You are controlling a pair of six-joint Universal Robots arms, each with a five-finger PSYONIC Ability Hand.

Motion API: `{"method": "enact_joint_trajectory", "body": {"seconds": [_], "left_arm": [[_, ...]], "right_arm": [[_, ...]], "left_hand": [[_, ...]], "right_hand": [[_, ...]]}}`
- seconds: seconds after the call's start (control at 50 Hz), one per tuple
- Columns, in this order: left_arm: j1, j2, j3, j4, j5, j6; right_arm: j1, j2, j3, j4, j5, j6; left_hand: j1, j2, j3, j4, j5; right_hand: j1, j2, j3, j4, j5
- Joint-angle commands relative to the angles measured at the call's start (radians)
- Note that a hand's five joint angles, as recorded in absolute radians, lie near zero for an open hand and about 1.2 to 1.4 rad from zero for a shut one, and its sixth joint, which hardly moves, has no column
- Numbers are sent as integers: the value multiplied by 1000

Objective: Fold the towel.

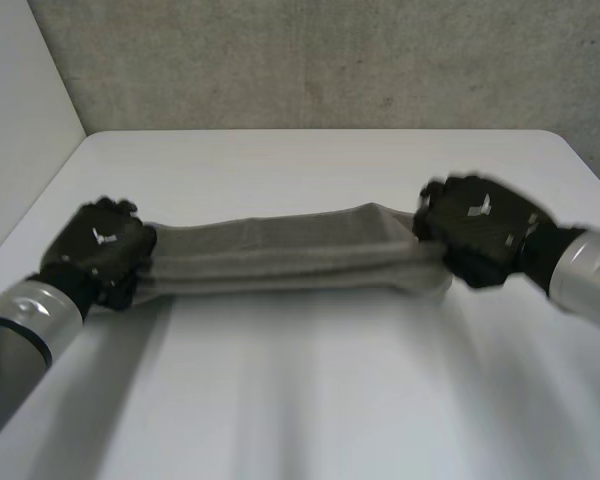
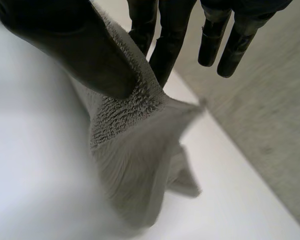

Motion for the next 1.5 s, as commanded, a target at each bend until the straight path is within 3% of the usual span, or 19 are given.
{"method": "enact_joint_trajectory", "body": {"seconds": [0.02, 0.16, 0.32, 0.42, 0.54, 0.58, 0.66, 0.7, 0.74, 0.82, 0.92, 0.98, 1.08, 1.18, 1.34, 1.48, 1.5], "left_arm": [[-1, 22, 82, -48, 2, -30], [4, -17, 113, -25, 5, -72], [7, -231, 233, 31, 2, -64], [8, -427, 396, 37, 1, -62], [-2, -560, 604, 80, -4, -62], [-18, -577, 737, 170, -5, -66], [-41, -536, 799, 333, -7, -78], [-67, -411, 770, 528, -7, -84], [-64, -342, 729, 599, -5, -95], [-56, -244, 628, 679, 4, -141], [-21, -226, 469, 649, 5, -184], [40, -220, 332, 629, 15, -182], [94, -220, 71, 630, 96, -181], [106, -232, -49, 624, 125, -179], [87, -278, -129, 604, 125, -178], [82, -243, -142, 511, 125, -153], [79, -235, -142, 488, 123, -147]], "right_arm": [[4, 3, -152, 61, -1, 91], [9, 55, -179, 33, -4, 89], [20, 222, -249, -70, 19, 72], [36, 340, -337, -99, 67, 45], [107, 514, -594, -140, 102, 11], [119, 544, -790, -200, 149, 29], [127, 517, -945, -293, 214, 96], [128, 477, -964, -349, 231, 164], [122, 393, -918, -428, 230, 302], [121, 354, -801, -419, 191, 345], [116, 271, -565, -370, 134, 318], [98, 227, -399, -366, 116, 276], [53, 205, -183, -366, 91, 196], [36, 179, 51, -370, 29, 141], [29, 182, 231, -453, 6, 130], [3, 182, 240, -470, 4, 129], [-3, 181, 240, -470, 4, 129]], "left_hand": [[110, 55, -52, -59, 51], [110, 55, -52, -59, 51], [110, 55, -52, -59, 51], [110, 55, -52, -59, 51], [110, 55, -52, -59, 51], [110, 55, -52, -59, 51], [110, 55, -52, -59, 51], [110, 55, -52, -59, 51], [110, 55, -52, -59, 51], [110, 55, -52, -59, 51], [110, 55, -52, -59, 51], [110, 55, -52, -59, 51], [110, 55, -52, -59, 51], [110, 55, -52, -59, 51], [110, 55, -52, -59, 51], [96, 41, -52, -59, 37], [9, -47, -52, -59, -50]], "right_hand": [[71, 74, -43, -76, 62], [71, 74, -43, -76, 62], [71, 74, -43, -76, 62], [71, 74, -43, -76, 62], [71, 74, -43, -76, 62], [71, 74, -43, -76, 62], [71, 74, -43, -76, 62], [71, 74, -43, -76, 62], [71, 74, -43, -76, 62], [71, 74, -43, -76, 62], [71, 74, -43, -76, 62], [71, 74, -43, -76, 62], [71, 74, -43, -76, 62], [71, 74, -43, -76, 62], [71, 74, -43, -76, 62], [71, 74, -43, -76, 62], [71, 74, -43, -76, 62]]}}
